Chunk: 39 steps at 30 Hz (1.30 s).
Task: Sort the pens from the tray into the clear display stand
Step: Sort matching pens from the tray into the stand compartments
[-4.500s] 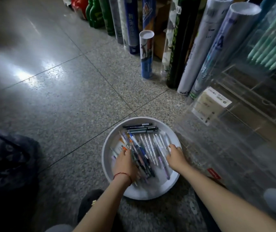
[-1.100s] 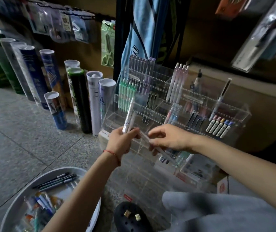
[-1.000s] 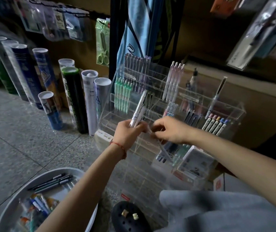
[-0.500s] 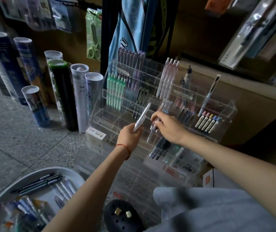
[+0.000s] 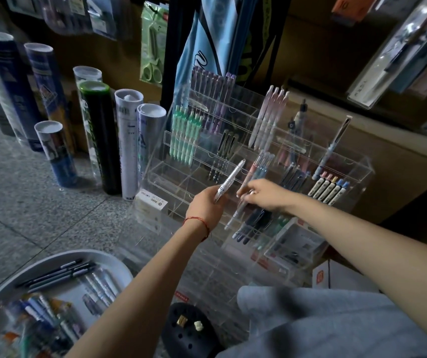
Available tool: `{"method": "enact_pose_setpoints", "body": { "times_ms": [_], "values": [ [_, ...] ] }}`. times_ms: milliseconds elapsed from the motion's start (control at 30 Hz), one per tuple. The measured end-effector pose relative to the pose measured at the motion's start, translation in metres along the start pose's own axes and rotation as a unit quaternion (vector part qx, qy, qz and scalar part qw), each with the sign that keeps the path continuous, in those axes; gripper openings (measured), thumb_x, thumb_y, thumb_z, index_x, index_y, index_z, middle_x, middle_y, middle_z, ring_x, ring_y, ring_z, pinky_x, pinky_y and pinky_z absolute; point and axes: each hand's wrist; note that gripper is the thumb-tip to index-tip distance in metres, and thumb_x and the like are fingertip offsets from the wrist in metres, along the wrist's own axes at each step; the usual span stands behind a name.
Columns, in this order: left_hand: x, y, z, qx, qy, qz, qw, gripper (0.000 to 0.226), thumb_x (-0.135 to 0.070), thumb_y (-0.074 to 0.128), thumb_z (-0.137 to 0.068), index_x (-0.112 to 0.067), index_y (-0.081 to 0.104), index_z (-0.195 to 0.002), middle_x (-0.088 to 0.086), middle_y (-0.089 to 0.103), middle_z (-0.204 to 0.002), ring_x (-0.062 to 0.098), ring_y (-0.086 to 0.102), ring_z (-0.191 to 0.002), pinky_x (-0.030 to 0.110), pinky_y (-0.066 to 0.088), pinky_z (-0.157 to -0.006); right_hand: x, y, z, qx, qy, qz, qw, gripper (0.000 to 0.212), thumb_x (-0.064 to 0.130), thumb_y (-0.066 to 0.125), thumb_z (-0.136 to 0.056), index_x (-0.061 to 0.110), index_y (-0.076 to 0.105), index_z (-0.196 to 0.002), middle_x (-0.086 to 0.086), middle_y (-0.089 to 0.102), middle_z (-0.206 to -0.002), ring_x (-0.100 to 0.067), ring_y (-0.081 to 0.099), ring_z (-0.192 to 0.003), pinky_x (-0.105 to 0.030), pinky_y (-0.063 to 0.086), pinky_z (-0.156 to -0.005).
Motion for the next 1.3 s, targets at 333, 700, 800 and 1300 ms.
{"method": "enact_pose_setpoints", "body": {
  "times_ms": [333,700,800,1300],
  "values": [
    [-0.001,0.000,0.002,0.009,0.020,-0.017,1.000,0.026,-0.023,0.049,-0.094,-0.020,0.060,-0.118,0.007,0.065,-0.109,0.027,0.060,-0.095,0.033,0.046,-0.078,0.008,-0.007,0.008,0.070,-0.015,0.113,0.991,0.043,-0.001,0.046,-0.093,0.010,0.044,-0.134,-0.009,0.052,-0.120,-0.005,0.051,-0.071,-0.007,0.040,-0.049],
    [0.001,-0.008,0.006,0.010,0.021,0.092,0.995,0.034,-0.029,0.042,-0.097,-0.002,0.061,-0.091,0.003,0.056,-0.074,0.006,0.044,-0.056,0.019,0.036,-0.056,0.013,-0.017,0.013,-0.067,-0.039,-0.070,0.995,0.036,0.021,0.053,-0.093,0.007,0.048,-0.125,-0.010,0.059,-0.112,-0.017,0.058,-0.096,-0.027,0.048,-0.085],
    [-0.005,-0.009,0.016,0.062,0.036,0.117,0.991,0.023,-0.026,0.041,-0.098,-0.015,0.060,-0.088,-0.002,0.057,-0.066,-0.001,0.043,-0.046,0.013,0.035,-0.051,0.026,-0.014,0.025,-0.067,-0.041,-0.245,0.966,0.020,0.025,0.053,-0.093,0.008,0.060,-0.098,-0.003,0.061,-0.088,-0.012,0.057,-0.077,-0.025,0.051,-0.070],
    [-0.029,-0.016,0.035,0.000,-0.103,0.464,0.880,0.020,-0.032,0.058,-0.088,-0.013,0.061,-0.089,0.003,0.061,-0.074,0.002,0.028,-0.032,0.013,0.024,-0.033,0.033,-0.015,0.033,-0.142,0.022,-0.555,0.820,0.011,-0.004,0.044,-0.094,-0.001,0.049,-0.084,-0.016,0.058,-0.084,-0.022,0.060,-0.076,-0.039,0.055,-0.077]
  ]
}}
Point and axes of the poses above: each hand's wrist, its own z-axis away from the middle knuckle, its own y-axis out of the palm, x = y × z
